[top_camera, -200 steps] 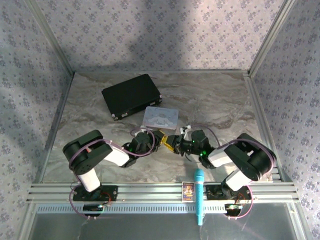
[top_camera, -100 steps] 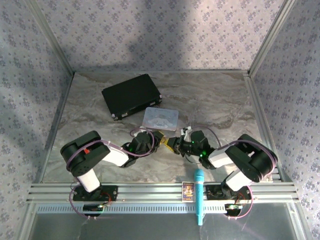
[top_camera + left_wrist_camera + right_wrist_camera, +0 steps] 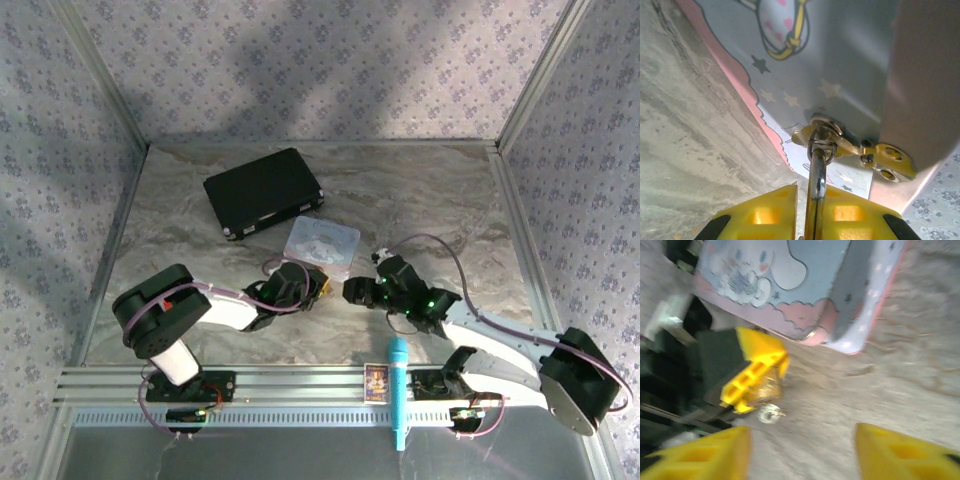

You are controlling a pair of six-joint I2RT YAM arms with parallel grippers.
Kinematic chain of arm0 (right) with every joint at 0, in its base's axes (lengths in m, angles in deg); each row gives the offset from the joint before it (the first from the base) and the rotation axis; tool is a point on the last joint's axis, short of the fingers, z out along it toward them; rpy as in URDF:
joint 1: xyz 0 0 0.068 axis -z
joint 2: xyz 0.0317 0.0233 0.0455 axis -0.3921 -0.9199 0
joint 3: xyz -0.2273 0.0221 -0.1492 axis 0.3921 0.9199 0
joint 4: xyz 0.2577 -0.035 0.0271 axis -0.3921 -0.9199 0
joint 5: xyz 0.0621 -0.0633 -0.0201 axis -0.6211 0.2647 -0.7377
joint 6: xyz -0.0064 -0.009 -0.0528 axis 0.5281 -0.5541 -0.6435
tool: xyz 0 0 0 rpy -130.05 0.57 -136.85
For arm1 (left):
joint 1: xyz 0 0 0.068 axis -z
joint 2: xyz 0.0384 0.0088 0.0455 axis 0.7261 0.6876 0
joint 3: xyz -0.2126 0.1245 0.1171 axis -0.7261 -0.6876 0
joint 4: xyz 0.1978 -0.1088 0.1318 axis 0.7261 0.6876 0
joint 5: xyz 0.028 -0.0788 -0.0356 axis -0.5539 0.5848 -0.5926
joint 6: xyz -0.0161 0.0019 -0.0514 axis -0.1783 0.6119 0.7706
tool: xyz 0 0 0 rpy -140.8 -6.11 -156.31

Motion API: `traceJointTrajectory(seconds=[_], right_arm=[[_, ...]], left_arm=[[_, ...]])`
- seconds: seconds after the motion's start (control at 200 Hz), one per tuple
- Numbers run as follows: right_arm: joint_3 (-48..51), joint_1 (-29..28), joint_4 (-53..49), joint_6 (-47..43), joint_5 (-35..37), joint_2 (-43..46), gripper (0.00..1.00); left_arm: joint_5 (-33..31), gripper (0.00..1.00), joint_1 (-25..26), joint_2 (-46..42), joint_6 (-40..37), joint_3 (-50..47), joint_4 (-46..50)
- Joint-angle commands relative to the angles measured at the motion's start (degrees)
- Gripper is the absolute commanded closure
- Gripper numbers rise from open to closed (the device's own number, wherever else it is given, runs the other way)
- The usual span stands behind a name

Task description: Unlock a padlock with a key

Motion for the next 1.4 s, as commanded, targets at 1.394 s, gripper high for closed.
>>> traceJointTrajectory(seconds=[1.394], right_arm=[[-9.1,-15.9,4.4,-35.5,9.4,-15.9,0.61]], left_arm=[[4.2,1.0,-1.0,-7.7,-1.9,3.8,20.5]])
